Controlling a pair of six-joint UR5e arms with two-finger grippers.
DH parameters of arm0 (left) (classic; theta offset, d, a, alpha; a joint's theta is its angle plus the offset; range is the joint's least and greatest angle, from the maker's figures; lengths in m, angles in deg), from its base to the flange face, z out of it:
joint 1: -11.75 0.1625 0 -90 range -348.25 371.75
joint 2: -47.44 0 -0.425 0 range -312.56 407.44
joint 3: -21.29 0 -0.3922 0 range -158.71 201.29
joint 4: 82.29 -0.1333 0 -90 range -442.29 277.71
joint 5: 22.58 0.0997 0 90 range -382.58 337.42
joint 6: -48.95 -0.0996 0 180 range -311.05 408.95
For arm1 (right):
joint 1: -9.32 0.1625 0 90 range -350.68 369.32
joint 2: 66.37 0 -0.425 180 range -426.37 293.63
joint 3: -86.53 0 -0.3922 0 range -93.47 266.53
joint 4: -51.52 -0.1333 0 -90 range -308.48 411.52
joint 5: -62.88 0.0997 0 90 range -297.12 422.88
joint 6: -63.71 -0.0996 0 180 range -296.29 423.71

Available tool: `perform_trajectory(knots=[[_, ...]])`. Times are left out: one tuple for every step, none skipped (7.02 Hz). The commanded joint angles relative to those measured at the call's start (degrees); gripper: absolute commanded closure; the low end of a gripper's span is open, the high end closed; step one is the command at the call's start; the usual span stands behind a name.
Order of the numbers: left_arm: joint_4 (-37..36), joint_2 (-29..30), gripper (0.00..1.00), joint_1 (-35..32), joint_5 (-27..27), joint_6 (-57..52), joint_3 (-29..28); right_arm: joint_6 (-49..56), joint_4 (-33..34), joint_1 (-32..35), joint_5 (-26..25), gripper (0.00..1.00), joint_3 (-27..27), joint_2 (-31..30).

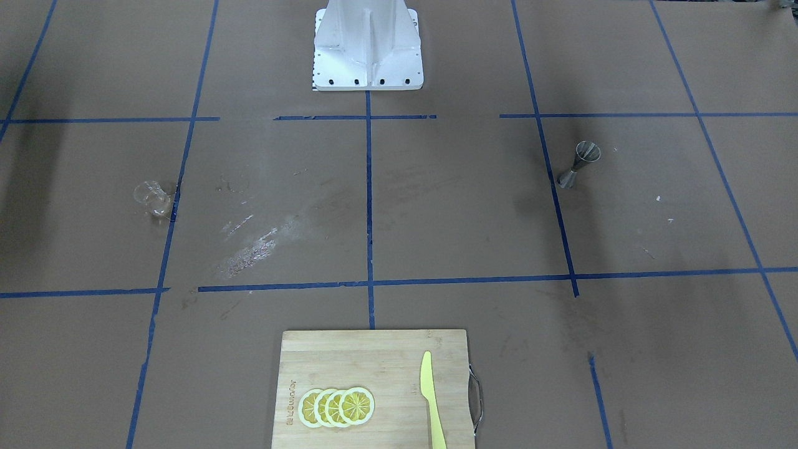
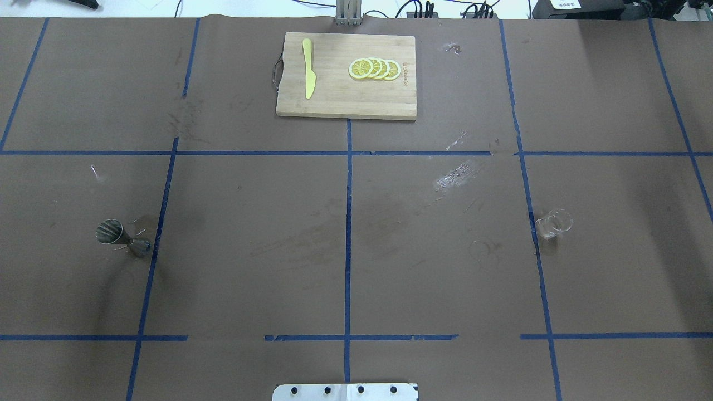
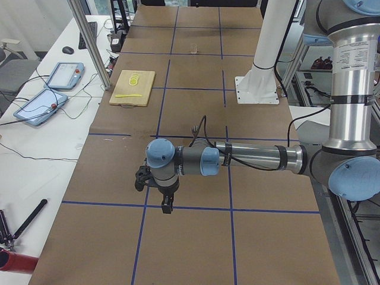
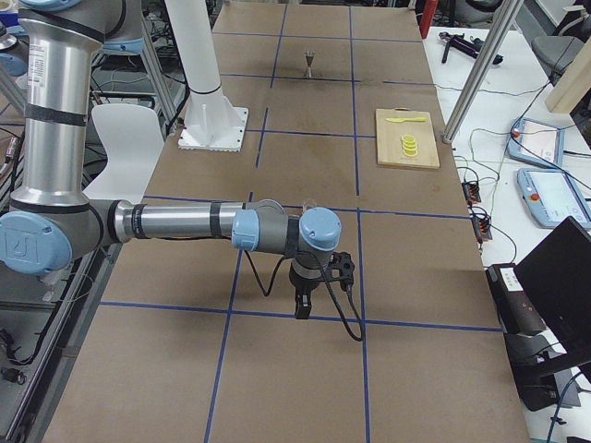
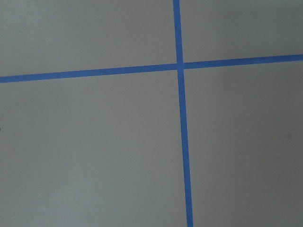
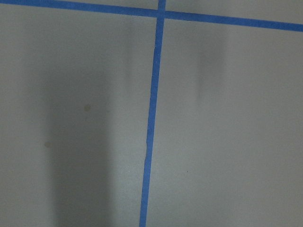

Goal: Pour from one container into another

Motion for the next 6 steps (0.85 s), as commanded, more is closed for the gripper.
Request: perform_trajectory(knots=[[0.0, 0.3, 0.00, 0.0, 0.0, 0.0, 0.2, -0.1, 0.0, 0.0, 0.0, 0.00, 0.0, 0.0], [0.0, 0.4, 0.00, 0.0, -0.1, 0.0, 0.5, -0.2, 0.0, 0.0, 0.0, 0.00, 0.0, 0.2], [3.8, 0.5, 0.00, 0.0, 0.2, 0.2, 0.7, -0.3, 0.0, 0.0, 0.0, 0.00, 0.0, 0.2], [7.6, 0.4, 0.00, 0.1, 0.5, 0.4, 0.3, -0.3, 0.0, 0.0, 0.0, 0.00, -0.1, 0.2], [8.7, 0.4, 0.00, 0.2, 0.4, 0.4, 0.6, -0.4, 0.0, 0.0, 0.0, 0.00, -0.2, 0.2], [11.3, 0.4, 0.00, 0.2, 0.4, 0.0, 0.6, -0.3, 0.0, 0.0, 0.1, 0.00, -0.3, 0.3]])
